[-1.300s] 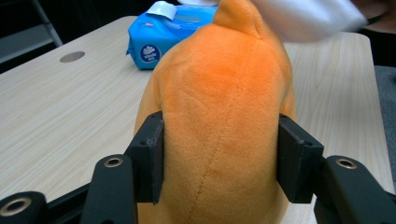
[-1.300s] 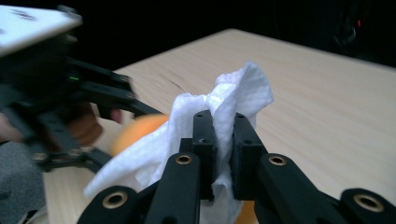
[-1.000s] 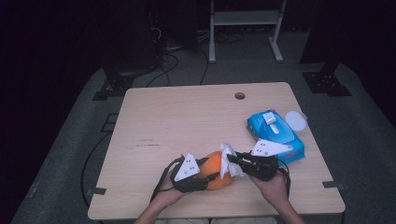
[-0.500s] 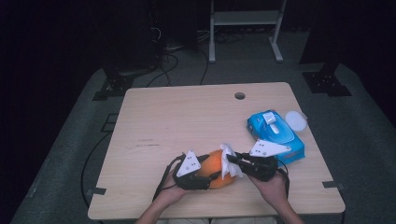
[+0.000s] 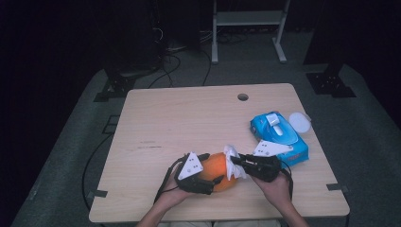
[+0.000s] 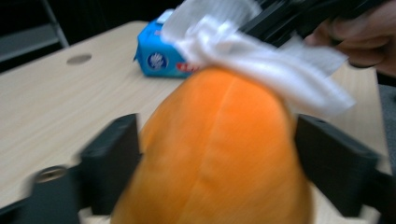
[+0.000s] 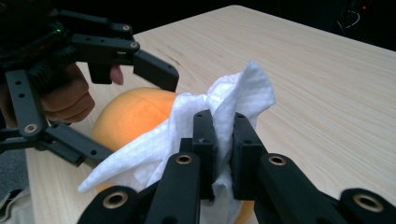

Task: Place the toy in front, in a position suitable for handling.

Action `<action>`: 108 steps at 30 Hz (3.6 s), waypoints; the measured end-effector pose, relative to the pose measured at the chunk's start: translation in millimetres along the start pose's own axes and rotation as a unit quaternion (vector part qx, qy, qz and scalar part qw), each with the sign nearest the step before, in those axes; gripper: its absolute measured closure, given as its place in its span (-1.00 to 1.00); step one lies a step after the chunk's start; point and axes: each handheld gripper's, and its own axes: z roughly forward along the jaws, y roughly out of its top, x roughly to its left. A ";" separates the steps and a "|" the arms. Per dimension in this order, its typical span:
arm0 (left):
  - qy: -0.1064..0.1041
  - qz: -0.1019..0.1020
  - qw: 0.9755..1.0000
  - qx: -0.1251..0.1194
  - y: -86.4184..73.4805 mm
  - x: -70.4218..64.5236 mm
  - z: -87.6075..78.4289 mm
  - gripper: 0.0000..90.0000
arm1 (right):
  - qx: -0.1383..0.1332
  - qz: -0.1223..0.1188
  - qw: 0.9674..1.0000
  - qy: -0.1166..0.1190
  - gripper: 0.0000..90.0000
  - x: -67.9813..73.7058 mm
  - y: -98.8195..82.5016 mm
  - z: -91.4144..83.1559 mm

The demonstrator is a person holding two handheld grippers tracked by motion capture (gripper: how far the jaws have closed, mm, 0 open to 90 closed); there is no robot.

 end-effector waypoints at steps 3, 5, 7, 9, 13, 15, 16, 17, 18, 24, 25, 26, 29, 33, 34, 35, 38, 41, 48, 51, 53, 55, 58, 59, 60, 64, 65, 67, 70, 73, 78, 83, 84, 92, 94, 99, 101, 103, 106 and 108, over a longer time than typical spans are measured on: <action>-0.008 -0.011 1.000 0.003 -3.4 3.7 0.5 -0.72 | 0.002 0.008 1.000 -0.001 0.82 -3.8 -2.3 0.8; -0.005 -0.010 1.000 0.006 -2.7 1.6 0.0 -0.55 | 0.002 0.009 1.000 -0.002 0.82 -4.4 -2.7 1.8; 0.001 -0.005 1.000 0.011 -1.3 -2.2 0.1 -0.47 | 0.000 0.010 1.000 -0.003 0.82 -1.0 -1.6 2.0; 0.002 0.000 1.000 0.011 -0.6 -4.8 0.5 -0.47 | -0.003 -0.004 1.000 0.000 0.82 8.3 0.7 2.9; -0.003 -0.002 1.000 0.011 -1.0 -2.4 -1.0 -0.47 | -0.004 -0.019 1.000 0.007 0.82 14.6 3.6 4.6; -0.005 -0.007 1.000 0.010 -1.1 0.0 -1.5 -0.57 | -0.005 -0.002 1.000 0.011 0.82 8.7 1.8 3.7; -0.009 -0.012 1.000 0.007 -1.5 1.4 -1.3 -0.60 | -0.004 -0.002 1.000 0.008 0.82 6.5 1.0 3.3; -0.012 -0.012 1.000 0.006 -1.7 2.5 -1.4 -0.63 | -0.002 0.000 1.000 0.003 0.82 3.3 -0.2 2.4; -0.014 -0.014 1.000 0.006 -1.9 2.5 -1.2 -0.64 | -0.002 0.003 1.000 0.000 0.82 0.8 -1.1 1.8; -0.036 -0.002 0.999 0.004 2.5 -5.8 -2.3 -0.54 | 0.004 0.005 1.000 -0.020 0.82 -6.9 -5.1 3.6; -0.037 0.000 0.999 0.002 2.5 -6.0 -2.3 -0.53 | 0.006 0.008 1.000 -0.022 0.82 -9.2 -6.1 3.3; -0.036 -0.002 0.999 0.002 2.2 -5.6 -2.0 -0.53 | 0.005 0.015 1.000 -0.020 0.82 -12.7 -7.4 2.7; -0.021 -0.007 1.000 0.010 0.4 -2.0 0.1 -0.67 | 0.005 0.014 1.000 -0.021 0.82 -12.0 -7.1 2.6; -0.020 -0.014 1.000 0.017 -2.9 -0.6 0.0 -0.64 | 0.003 0.004 1.000 -0.020 0.82 -3.1 -3.5 3.3; -0.017 -0.014 1.000 0.015 -2.2 -2.2 0.3 -0.59 | 0.000 0.003 1.000 -0.016 0.82 -0.4 -2.2 3.2; -0.015 -0.012 1.000 0.015 -1.6 -3.4 0.7 -0.58 | -0.003 0.000 1.000 -0.009 0.82 2.9 -0.8 3.1; -0.015 0.000 1.000 0.015 -0.3 -6.9 2.2 -0.58 | -0.014 -0.013 1.000 0.023 0.82 15.3 3.8 3.7; -0.025 -0.003 1.000 0.011 -1.2 -4.0 0.9 -0.66 | -0.007 -0.031 0.999 0.018 0.82 19.8 5.5 5.2; -0.035 0.001 0.999 0.017 -7.5 -1.8 5.3 -0.78 | -0.009 0.013 1.000 -0.004 0.82 -6.3 -2.1 -1.6; -0.025 0.015 0.999 0.018 -6.4 -4.2 5.1 -0.56 | -0.010 0.013 1.000 -0.010 0.82 -5.5 -2.2 -2.0; -0.017 0.019 1.000 0.017 -6.1 -5.6 4.1 -0.41 | -0.012 0.007 1.000 -0.009 0.82 1.4 0.2 -1.3; -0.013 0.028 0.999 0.016 -4.6 -8.1 2.6 -0.28 | -0.018 -0.003 1.000 0.007 0.82 9.7 3.3 -0.9; -0.009 0.037 0.999 0.014 -1.2 -10.9 1.5 -0.18 | -0.022 -0.024 0.999 0.023 0.82 23.4 8.4 0.9; -0.010 0.034 0.999 0.011 -0.5 -10.6 0.2 -0.15 | -0.020 -0.033 0.999 0.018 0.82 25.0 9.3 0.9; -0.012 0.029 0.999 0.006 0.0 -10.0 -0.9 -0.13 | -0.020 -0.032 0.999 0.016 0.82 23.5 9.6 0.1; -0.013 0.023 1.000 -0.011 6.3 -9.8 -7.6 -0.09 | -0.028 0.002 1.000 0.015 0.82 7.3 5.9 -5.0; -0.013 0.023 1.000 -0.015 8.2 -9.9 -9.5 -0.08 | -0.029 0.009 0.999 0.016 0.82 5.7 5.8 -6.1; -0.015 0.023 0.999 -0.025 12.5 -10.6 -14.6 -0.07 | -0.033 0.014 0.999 0.018 0.82 7.6 7.2 -7.2; -0.018 0.026 0.999 -0.028 16.9 -11.0 -22.1 -0.07 | -0.042 -0.002 0.999 0.026 0.82 19.4 12.8 -7.3; -0.019 0.024 0.999 -0.025 15.0 -10.0 -23.2 -0.07 | -0.038 -0.008 0.999 0.026 0.82 20.9 13.1 -5.4; -0.022 0.019 0.999 -0.029 11.2 -6.3 -17.2 -0.34 | -0.014 0.005 1.000 0.024 0.82 10.9 2.6 3.3; -0.029 -0.014 0.999 -0.023 3.4 2.5 -10.1 -0.79 | -0.011 0.017 1.000 0.018 0.82 2.2 -1.6 3.3; -0.033 -0.015 0.999 -0.018 1.2 2.2 -7.5 -0.79 | -0.011 0.018 1.000 0.017 0.82 1.2 -2.0 3.3; -0.026 0.005 1.000 -0.011 -2.9 -1.7 -2.3 -0.65 | -0.009 0.031 0.999 0.001 0.82 -6.7 -5.3 2.3; -0.015 0.019 1.000 -0.009 1.0 -4.0 -6.3 -0.40 | -0.013 0.021 1.000 -0.004 0.82 -2.0 -2.3 0.8; -0.005 0.028 1.000 -0.006 8.6 -3.8 -13.9 -0.20 | -0.041 0.002 0.999 0.006 0.83 11.4 6.4 -5.9; -0.004 0.031 1.000 -0.004 9.9 -3.6 -15.5 -0.19 | -0.049 -0.012 0.999 0.016 0.83 19.4 10.4 -6.7; -0.004 0.031 1.000 -0.001 10.9 -4.1 -17.4 -0.18 | -0.052 -0.024 0.998 0.018 0.83 23.9 12.1 -6.1; -0.010 0.029 1.000 -0.002 12.4 -4.4 -21.1 -0.17 | -0.043 -0.016 0.999 0.016 0.83 20.5 10.5 -4.8; -0.017 0.025 1.000 0.001 11.9 -3.4 -20.5 -0.19 | -0.029 -0.006 1.000 0.011 0.83 13.6 5.3 -0.9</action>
